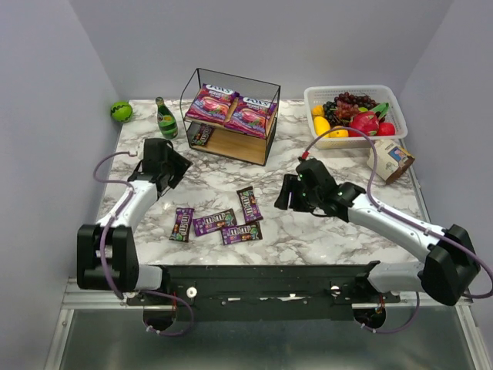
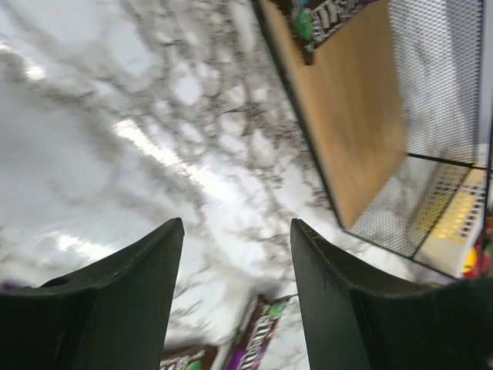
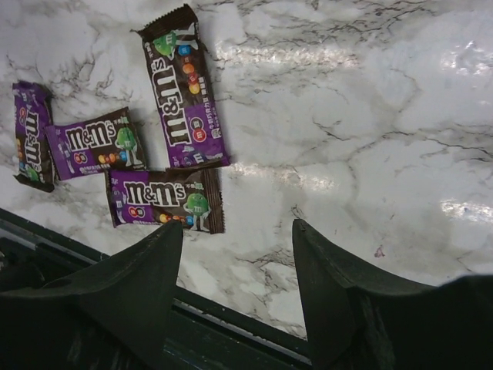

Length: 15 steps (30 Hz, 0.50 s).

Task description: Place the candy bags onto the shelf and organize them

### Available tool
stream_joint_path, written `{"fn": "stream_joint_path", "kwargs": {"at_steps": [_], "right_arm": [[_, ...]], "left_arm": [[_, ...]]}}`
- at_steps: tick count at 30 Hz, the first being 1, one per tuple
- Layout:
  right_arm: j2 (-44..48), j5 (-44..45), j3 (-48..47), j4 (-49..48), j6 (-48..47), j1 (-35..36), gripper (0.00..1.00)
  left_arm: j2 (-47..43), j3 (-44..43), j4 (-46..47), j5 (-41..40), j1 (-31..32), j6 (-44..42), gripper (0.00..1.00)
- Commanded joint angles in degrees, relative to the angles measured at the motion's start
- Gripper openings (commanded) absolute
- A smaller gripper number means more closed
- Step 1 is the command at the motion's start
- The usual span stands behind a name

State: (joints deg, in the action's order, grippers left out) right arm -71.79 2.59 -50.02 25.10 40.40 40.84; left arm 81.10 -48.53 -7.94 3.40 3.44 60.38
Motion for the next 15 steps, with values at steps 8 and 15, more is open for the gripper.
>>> {"fn": "stream_joint_path", "kwargs": {"at_steps": [8,15], "right_arm": [[-8.63,-6.98,-4.82,-2.43,-1.64,1.44,0.68],[-10.21,-7.07,-5.00,-2.25,-1.21,1.43,0.67]], "left_arm": [[-12.89,8.71,-33.80,-20.36,-0.28,-6.95,0.66],[-11.06,10.39,-33.19,-18.09,-0.28,-6.68,0.64]]}}
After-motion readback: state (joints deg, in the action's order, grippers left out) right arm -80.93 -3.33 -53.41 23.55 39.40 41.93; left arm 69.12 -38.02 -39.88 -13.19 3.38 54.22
